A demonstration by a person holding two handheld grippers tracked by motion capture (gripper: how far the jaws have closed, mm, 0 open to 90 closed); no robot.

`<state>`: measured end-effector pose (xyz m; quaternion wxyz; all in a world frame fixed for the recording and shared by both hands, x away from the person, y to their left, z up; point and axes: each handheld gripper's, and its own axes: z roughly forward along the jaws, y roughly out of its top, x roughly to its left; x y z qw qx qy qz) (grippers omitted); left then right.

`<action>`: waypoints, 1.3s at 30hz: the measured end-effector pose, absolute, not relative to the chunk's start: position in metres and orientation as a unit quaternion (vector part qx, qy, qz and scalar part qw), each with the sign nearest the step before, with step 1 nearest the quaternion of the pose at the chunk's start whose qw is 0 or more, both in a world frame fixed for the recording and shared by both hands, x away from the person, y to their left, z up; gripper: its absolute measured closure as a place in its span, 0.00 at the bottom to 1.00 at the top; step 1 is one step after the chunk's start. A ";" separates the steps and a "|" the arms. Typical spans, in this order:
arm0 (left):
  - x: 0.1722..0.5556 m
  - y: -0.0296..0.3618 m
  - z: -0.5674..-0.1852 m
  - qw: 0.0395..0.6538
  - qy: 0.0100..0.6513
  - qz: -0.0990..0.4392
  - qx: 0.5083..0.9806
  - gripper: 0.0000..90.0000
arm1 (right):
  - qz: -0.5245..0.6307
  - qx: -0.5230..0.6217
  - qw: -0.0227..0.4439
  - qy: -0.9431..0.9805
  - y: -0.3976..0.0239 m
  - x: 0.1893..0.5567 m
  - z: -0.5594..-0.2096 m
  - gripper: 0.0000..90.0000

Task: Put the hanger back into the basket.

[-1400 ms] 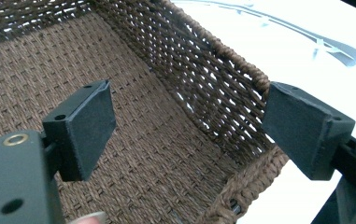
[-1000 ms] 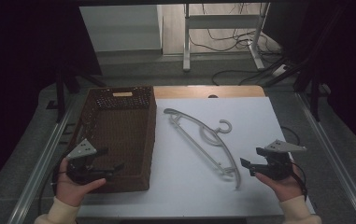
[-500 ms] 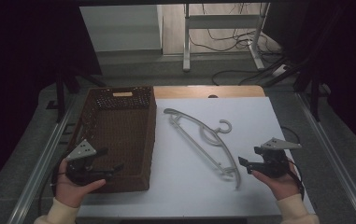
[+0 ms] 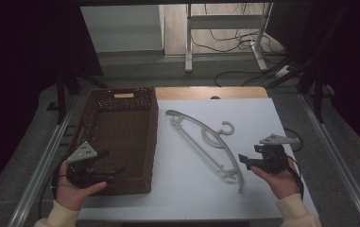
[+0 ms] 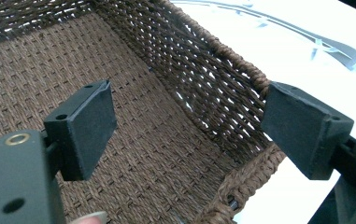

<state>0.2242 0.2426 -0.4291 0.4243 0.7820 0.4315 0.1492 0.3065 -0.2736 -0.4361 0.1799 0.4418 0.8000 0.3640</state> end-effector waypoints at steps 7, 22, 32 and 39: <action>0.224 0.244 -0.429 0.425 0.432 0.149 0.781 0.20 | 0.351 0.451 0.174 0.802 -0.267 0.320 -0.436 0.30; 0.223 0.243 -0.427 0.425 0.429 0.151 0.783 0.20 | 0.319 0.459 0.168 0.812 -0.250 0.352 -0.441 0.32; 0.224 0.242 -0.428 0.423 0.430 0.151 0.783 0.20 | 0.301 0.466 0.159 0.817 -0.234 0.382 -0.449 0.33; 0.224 0.242 -0.428 0.423 0.430 0.150 0.783 0.20 | 0.286 0.472 0.151 0.821 -0.226 0.398 -0.456 0.35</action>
